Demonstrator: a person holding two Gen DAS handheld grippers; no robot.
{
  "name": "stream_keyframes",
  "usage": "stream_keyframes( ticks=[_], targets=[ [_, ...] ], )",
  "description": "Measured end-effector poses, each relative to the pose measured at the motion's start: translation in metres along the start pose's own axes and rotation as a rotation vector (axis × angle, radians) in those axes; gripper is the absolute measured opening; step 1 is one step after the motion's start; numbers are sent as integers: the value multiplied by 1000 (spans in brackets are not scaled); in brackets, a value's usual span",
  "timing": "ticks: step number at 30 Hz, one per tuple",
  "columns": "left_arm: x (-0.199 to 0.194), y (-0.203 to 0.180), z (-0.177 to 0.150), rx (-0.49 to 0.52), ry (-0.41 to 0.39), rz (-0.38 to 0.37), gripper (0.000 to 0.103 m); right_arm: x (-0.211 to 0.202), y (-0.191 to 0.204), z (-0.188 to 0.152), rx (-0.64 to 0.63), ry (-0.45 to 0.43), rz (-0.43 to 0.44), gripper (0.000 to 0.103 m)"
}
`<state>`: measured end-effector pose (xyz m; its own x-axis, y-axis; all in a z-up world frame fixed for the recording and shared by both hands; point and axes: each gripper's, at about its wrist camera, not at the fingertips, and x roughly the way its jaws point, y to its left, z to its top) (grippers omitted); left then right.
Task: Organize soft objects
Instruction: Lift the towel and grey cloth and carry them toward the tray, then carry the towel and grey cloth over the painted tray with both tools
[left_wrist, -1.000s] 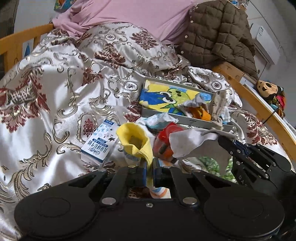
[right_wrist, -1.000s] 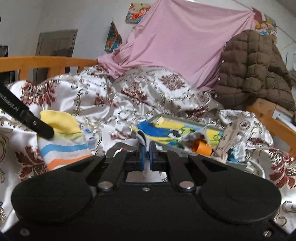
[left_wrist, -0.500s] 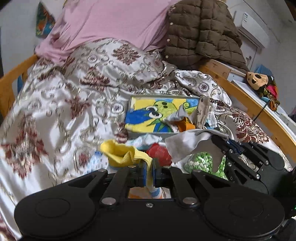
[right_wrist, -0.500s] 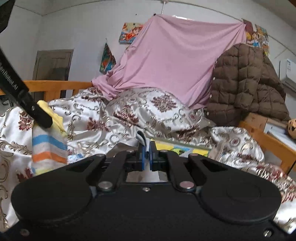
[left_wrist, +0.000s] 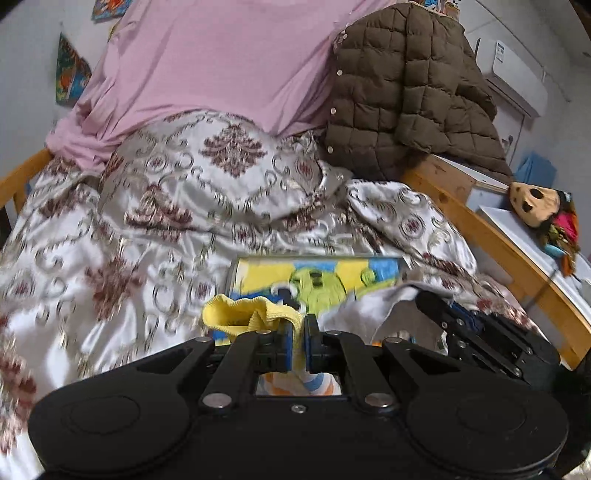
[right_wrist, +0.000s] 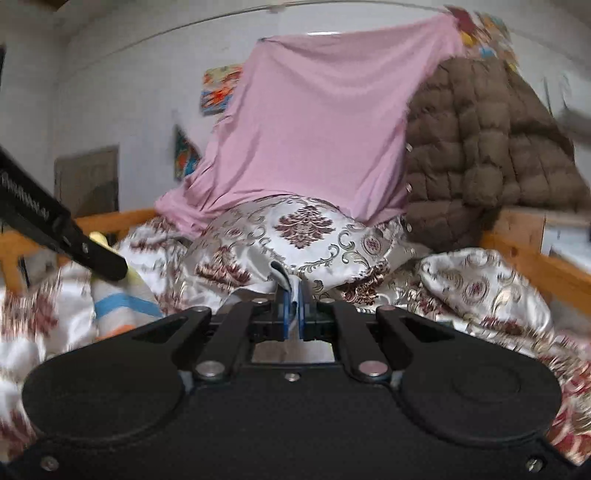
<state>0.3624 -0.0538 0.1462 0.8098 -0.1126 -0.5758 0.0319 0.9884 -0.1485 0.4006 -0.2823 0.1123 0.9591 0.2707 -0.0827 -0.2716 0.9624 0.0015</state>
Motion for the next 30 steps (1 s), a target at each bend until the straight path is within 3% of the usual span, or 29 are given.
stream_keyframes(
  ticks=[10, 18, 24, 30],
  targets=[
    [94, -52, 49, 44, -112, 70, 5, 50, -101, -22, 288, 38, -30, 0],
    [152, -95, 55, 45, -186, 46, 6, 49, -169, -48, 463, 54, -75, 0],
    [187, -116, 38, 63, -135, 37, 6, 48, -182, -62, 497, 84, -112, 0],
    [211, -110, 14, 23, -67, 46, 6, 68, -203, -81, 538, 133, -118, 0]
  ],
)
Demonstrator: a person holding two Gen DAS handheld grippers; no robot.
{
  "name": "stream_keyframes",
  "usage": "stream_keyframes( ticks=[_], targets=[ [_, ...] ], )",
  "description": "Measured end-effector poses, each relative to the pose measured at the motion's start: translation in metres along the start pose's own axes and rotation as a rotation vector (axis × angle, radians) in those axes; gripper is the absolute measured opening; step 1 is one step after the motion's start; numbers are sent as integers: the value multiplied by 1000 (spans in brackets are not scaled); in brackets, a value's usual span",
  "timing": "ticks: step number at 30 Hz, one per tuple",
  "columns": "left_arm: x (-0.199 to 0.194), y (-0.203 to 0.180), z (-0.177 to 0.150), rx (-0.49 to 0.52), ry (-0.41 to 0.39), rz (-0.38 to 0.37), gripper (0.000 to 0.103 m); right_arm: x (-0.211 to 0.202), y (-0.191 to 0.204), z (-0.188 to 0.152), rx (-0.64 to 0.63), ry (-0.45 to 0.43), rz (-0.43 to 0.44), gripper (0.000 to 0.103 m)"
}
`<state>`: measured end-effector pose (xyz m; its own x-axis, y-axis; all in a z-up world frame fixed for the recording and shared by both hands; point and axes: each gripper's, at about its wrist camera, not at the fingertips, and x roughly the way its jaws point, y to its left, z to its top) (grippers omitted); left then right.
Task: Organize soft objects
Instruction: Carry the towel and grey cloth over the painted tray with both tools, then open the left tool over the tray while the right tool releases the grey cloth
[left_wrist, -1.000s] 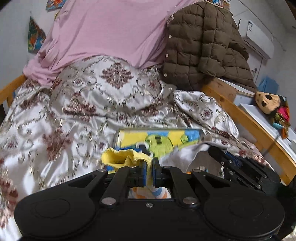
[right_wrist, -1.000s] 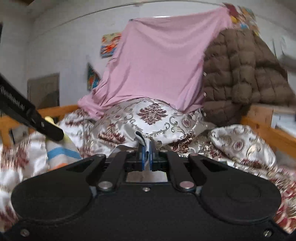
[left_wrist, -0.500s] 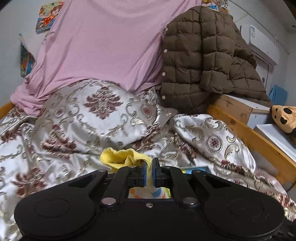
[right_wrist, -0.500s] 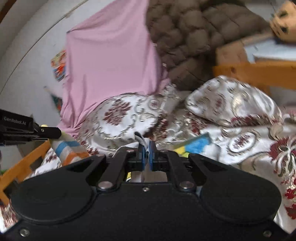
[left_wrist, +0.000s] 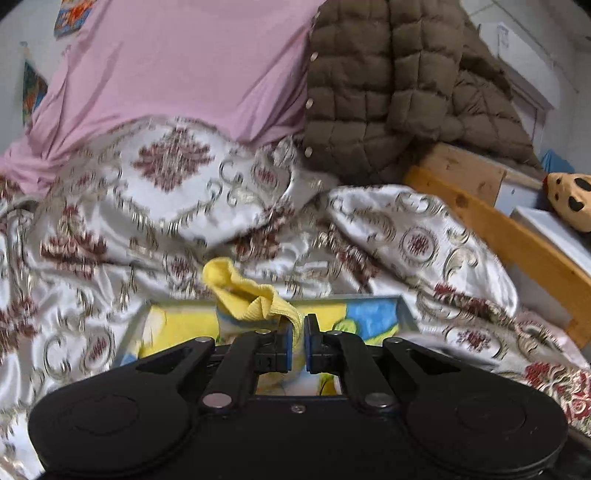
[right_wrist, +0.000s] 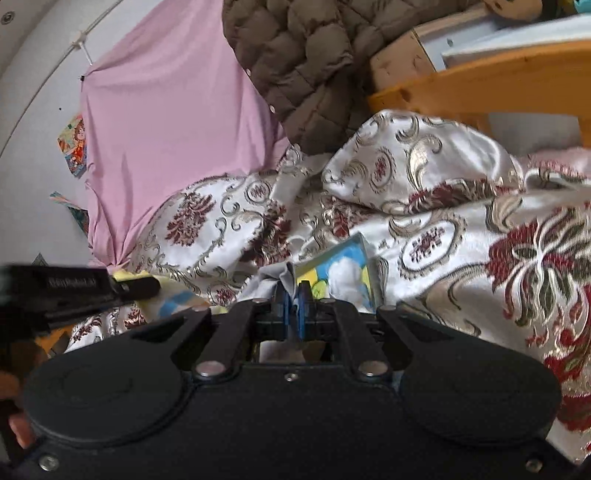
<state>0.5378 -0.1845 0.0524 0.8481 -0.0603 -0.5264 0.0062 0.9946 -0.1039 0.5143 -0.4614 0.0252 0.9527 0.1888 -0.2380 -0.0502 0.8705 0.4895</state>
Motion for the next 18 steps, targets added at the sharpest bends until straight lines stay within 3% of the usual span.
stream_keyframes(
  ticks=[13, 18],
  targets=[
    [19, 12, -34, 8, 113, 10, 8, 10, 4, -15, -50, 80, -29, 5],
    [16, 9, -34, -13, 121, 4, 16, 14, 10, -17, -58, 88, -33, 19]
  ],
)
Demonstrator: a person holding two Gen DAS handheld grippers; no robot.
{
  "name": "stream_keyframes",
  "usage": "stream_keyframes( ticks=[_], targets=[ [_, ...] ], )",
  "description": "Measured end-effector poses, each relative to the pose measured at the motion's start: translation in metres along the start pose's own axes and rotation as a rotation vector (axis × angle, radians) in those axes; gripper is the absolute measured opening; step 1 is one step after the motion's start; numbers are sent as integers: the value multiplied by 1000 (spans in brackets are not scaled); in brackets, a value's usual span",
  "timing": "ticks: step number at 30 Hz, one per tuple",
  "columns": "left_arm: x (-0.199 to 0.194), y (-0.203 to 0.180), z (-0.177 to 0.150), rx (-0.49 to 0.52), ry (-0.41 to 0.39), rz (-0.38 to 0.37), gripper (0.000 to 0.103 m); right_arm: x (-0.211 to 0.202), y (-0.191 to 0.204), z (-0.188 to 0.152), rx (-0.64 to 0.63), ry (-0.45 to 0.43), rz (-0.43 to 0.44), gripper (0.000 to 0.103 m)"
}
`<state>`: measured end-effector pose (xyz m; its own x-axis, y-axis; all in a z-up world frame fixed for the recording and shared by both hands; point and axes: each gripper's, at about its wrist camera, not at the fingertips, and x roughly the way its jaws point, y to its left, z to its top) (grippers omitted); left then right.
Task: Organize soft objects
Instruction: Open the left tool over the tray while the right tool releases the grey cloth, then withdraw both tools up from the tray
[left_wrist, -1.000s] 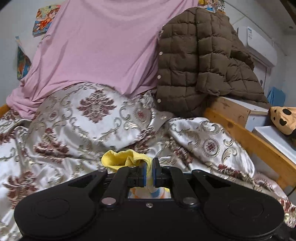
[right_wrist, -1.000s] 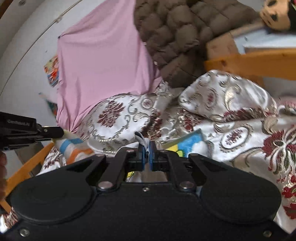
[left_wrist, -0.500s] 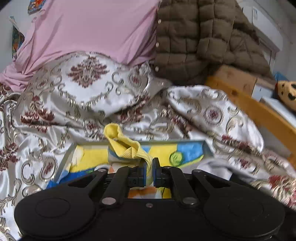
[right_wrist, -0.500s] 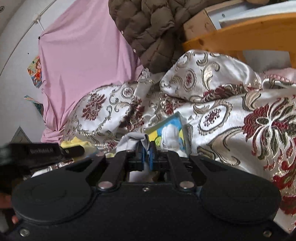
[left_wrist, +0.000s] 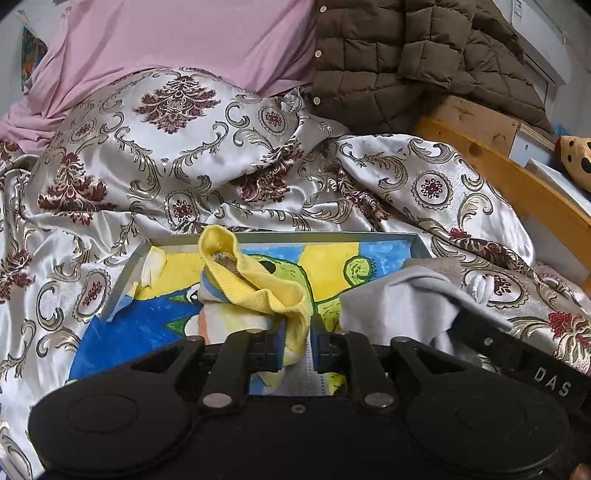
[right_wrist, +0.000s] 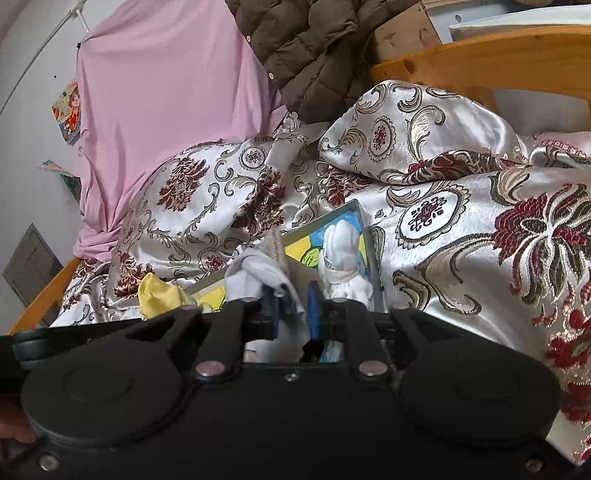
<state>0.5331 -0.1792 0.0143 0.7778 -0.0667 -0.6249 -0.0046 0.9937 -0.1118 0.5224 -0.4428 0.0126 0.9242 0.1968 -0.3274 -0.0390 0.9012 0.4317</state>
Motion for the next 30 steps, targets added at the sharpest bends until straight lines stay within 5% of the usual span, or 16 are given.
stream_keyframes(
  ticks=[12, 20, 26, 30],
  targets=[
    [-23, -1, -1, -8, -18, 0, 38, -14, 6, 7, -50, -43, -11, 55],
    [-51, 5, -8, -51, -36, 20, 67, -42, 7, 18, -32, -103, -18, 86],
    [-85, 13, -9, -75, -90, 35, 82, -79, 15, 28, -51, -167, -21, 101],
    [-116, 16, -7, -78, -146, 32, 87, -106, 25, 34, -82, -204, -10, 102]
  ],
)
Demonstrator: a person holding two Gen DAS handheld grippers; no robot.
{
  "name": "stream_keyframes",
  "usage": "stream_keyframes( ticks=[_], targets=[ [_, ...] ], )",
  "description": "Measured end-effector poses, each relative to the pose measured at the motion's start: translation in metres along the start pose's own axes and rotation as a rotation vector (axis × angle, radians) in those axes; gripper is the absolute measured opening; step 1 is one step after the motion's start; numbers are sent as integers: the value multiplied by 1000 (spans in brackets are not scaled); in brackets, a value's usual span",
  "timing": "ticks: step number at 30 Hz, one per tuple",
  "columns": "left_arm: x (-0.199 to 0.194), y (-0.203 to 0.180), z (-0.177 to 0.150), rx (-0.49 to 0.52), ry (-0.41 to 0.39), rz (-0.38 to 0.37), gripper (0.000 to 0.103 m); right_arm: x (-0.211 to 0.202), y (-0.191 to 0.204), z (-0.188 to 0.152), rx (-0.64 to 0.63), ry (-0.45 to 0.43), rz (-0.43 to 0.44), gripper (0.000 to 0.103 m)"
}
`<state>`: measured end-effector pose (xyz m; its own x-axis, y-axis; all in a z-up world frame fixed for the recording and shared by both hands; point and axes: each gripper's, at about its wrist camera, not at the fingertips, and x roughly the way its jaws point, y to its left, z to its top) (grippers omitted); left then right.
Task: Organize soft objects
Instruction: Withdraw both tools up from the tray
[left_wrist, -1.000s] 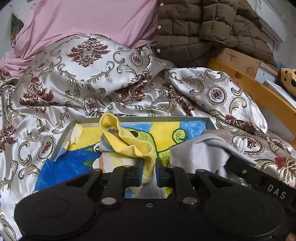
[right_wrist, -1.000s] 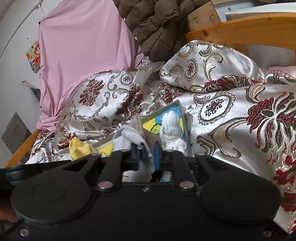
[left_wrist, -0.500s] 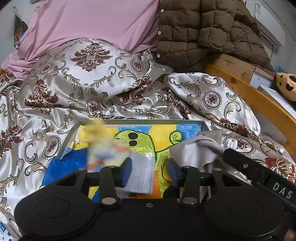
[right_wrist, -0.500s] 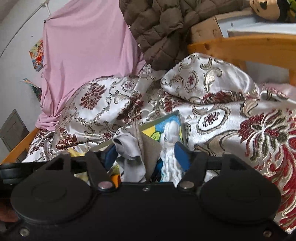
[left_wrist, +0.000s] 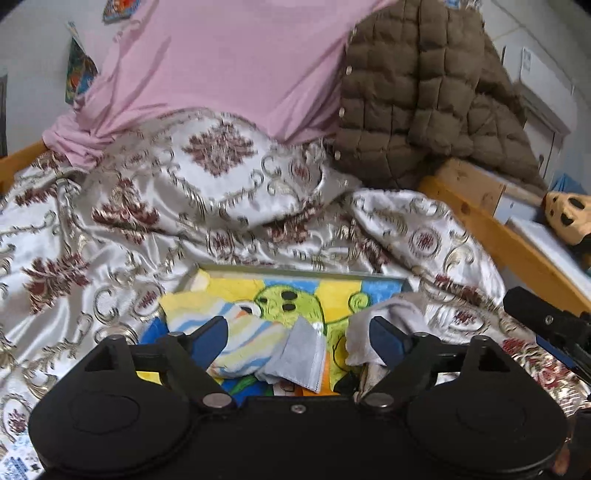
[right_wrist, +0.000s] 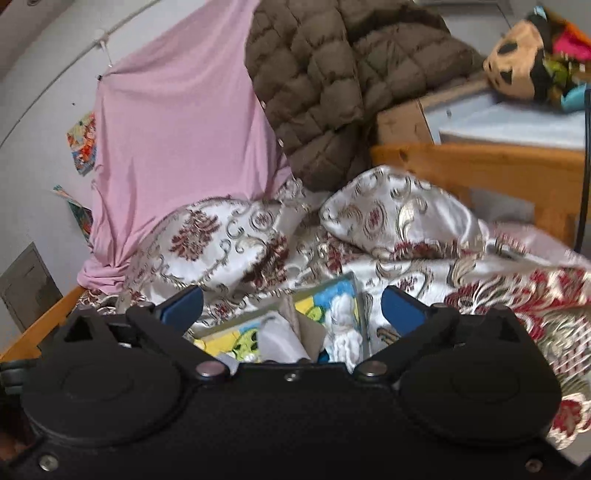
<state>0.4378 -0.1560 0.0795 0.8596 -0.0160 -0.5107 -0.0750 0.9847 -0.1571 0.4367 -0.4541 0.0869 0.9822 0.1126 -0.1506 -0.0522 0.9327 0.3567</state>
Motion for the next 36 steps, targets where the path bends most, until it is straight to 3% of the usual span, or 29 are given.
stream_keyframes(
  ticks=[8, 20, 36],
  targets=[
    [-63, 9, 7, -3, -102, -9, 97, -55, 19, 14, -36, -52, 13, 102],
    [-145, 29, -2, 45, -224, -23, 102, -135, 51, 14, -116, -161, 11, 102],
    [-212, 60, -42, 99, -323, -32, 102, -225, 105, -27, -236, -249, 11, 102]
  ],
)
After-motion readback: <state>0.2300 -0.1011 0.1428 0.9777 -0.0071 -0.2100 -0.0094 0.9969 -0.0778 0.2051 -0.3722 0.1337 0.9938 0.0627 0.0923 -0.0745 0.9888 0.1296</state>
